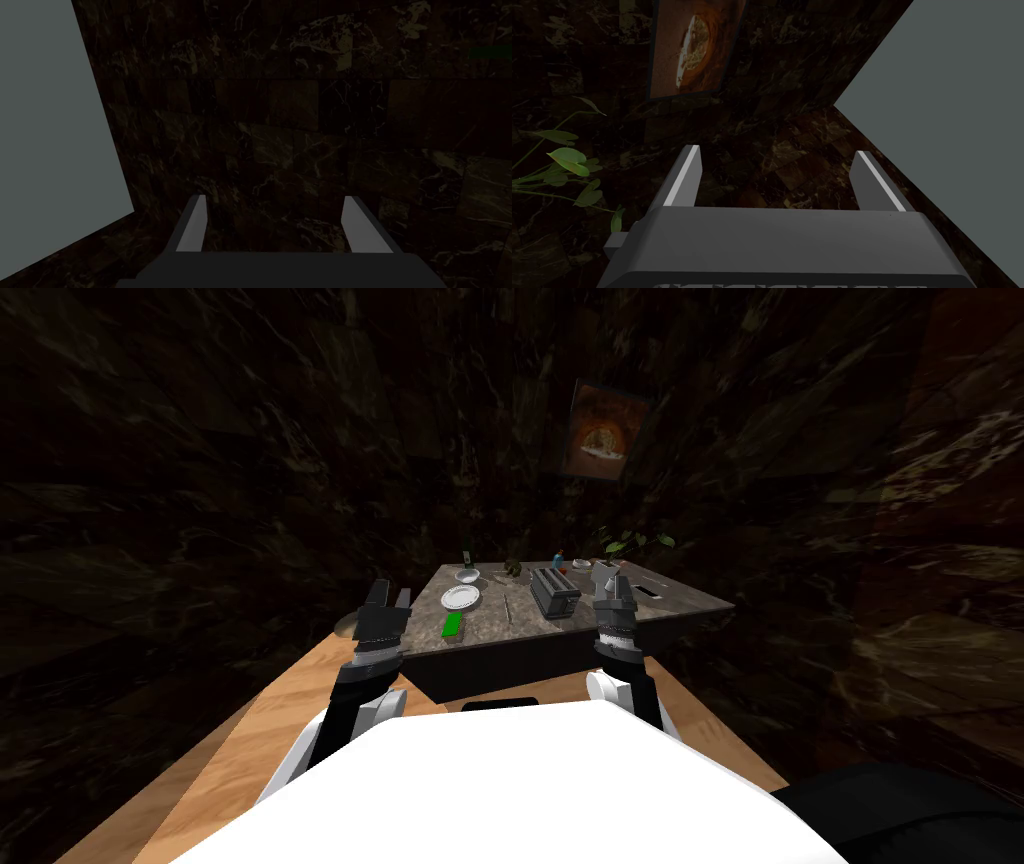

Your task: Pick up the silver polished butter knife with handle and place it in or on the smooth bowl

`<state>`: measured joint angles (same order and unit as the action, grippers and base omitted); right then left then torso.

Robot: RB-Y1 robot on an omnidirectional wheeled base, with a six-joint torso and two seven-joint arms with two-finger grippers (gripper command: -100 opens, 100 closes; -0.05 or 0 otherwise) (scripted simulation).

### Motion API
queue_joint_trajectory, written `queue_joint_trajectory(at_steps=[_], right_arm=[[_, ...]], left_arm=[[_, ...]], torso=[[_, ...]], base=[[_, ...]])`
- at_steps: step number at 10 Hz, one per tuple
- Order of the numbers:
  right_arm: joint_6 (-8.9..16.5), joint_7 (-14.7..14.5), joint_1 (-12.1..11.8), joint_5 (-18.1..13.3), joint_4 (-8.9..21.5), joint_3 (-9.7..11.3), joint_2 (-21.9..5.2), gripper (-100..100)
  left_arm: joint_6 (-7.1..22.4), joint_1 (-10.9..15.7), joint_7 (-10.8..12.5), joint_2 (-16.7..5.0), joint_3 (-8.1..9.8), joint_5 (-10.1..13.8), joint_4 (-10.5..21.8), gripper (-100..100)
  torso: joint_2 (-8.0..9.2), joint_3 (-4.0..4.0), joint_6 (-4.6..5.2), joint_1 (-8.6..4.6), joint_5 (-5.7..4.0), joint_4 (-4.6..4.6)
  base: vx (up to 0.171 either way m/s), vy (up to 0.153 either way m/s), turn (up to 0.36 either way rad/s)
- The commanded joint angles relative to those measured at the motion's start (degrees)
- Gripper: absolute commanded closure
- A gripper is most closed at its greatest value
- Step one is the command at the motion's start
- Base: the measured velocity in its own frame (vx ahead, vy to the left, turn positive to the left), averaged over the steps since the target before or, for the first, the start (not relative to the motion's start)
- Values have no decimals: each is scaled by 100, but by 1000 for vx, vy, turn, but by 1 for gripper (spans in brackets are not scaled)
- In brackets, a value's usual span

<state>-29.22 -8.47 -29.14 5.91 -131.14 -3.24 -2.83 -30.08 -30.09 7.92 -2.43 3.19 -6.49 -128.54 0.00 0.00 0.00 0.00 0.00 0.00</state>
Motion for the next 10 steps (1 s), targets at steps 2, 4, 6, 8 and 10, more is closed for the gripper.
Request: queue_joint_trajectory(at_steps=[2, 4, 6, 8, 10], right_arm=[[0, 0, 1, 0, 0, 0, 0, 0], [0, 0, 1, 0, 0, 1, 0, 0], [0, 0, 2, 0, 0, 1, 0, 0], [0, 0, 2, 0, 0, 1, 0, 0], [0, 0, 1, 0, 0, 1, 0, 0]], left_arm=[[179, 73, -129, -395, -24, 32, 109, -100], [362, 143, -255, -717, -51, 64, 224, -100], [592, 228, -405, -1080, -87, 104, 373, -100], [856, 319, -568, -1447, -133, 150, 550, -100], [999, 365, -651, -1717, -160, 174, 648, -100]], torso=[[10, 5, 2, -1, 0, 2], [30, 17, 2, -7, -1, 6], [32, 19, 2, -12, -3, 7], [34, 19, 3, -14, -3, 7], [35, 21, 2, -16, -4, 8]], base=[[-55, -7, -132], [-84, -34, -135], [-80, -36, -165], [-93, -54, -199], [-79, -47, -121]])
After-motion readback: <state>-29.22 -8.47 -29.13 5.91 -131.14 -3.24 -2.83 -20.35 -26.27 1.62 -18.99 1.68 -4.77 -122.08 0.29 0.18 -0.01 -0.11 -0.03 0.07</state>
